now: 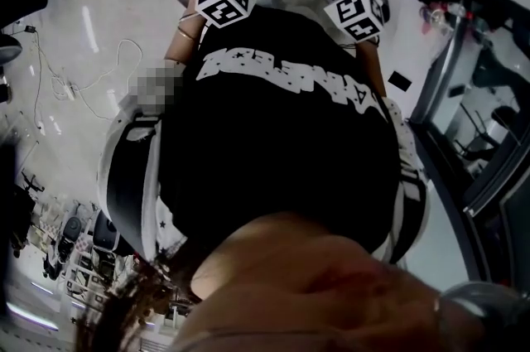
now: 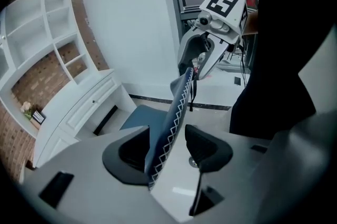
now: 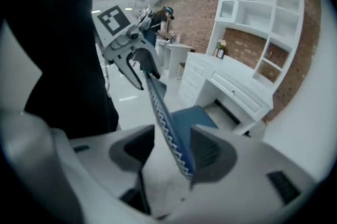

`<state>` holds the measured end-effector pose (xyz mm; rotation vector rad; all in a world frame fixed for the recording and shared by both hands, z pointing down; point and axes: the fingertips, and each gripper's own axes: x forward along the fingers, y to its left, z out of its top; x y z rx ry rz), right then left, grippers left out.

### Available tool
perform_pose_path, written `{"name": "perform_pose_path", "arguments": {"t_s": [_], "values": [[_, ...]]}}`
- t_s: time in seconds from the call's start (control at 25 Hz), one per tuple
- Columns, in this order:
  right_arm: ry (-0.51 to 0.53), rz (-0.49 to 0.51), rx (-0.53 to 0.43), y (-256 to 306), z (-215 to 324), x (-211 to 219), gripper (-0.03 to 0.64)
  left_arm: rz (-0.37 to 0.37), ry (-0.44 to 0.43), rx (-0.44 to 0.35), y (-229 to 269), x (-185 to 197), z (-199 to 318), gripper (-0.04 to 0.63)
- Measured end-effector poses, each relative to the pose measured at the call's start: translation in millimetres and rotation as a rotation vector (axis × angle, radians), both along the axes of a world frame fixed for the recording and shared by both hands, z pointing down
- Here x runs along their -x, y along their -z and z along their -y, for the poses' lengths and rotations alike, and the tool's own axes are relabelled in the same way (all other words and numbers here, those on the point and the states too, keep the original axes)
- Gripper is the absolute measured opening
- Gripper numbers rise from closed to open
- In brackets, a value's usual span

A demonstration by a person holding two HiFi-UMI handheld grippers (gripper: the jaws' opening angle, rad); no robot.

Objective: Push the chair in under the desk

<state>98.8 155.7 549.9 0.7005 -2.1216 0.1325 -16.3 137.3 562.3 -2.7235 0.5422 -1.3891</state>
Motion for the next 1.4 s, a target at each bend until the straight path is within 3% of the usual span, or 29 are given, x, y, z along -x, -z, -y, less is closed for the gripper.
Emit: {"name": "perform_pose_path", "arguments": {"t_s": [0.28,0.4,0.48,0.56,1.4], "values": [[0.031,-0.049,0.016,-13.5,1.9,-1.1,0.210,0.044,0.067,-0.008,-11.7,12.0,9.1,0.242],[0.032,-0.097,0.015,-17.9,3.9,-4.7,0.203,0.038,0.092,0.010,-13.2,13.9,6.2,0.181],[0.029,-0.117,0.010,-18.5,5.9,-7.5,0.155,0.045,0.096,-0.007,-13.2,13.1,6.1,0.175],[0.014,-0.126,0.012,-17.7,6.1,-9.4,0.150,0.049,0.095,-0.024,-12.4,11.8,6.0,0.172],[-0.041,-0.137,-0.021,-24.5,21.2,-5.6,0.152,0.055,0.088,-0.025,-15.4,15.5,18.9,0.166]]}}
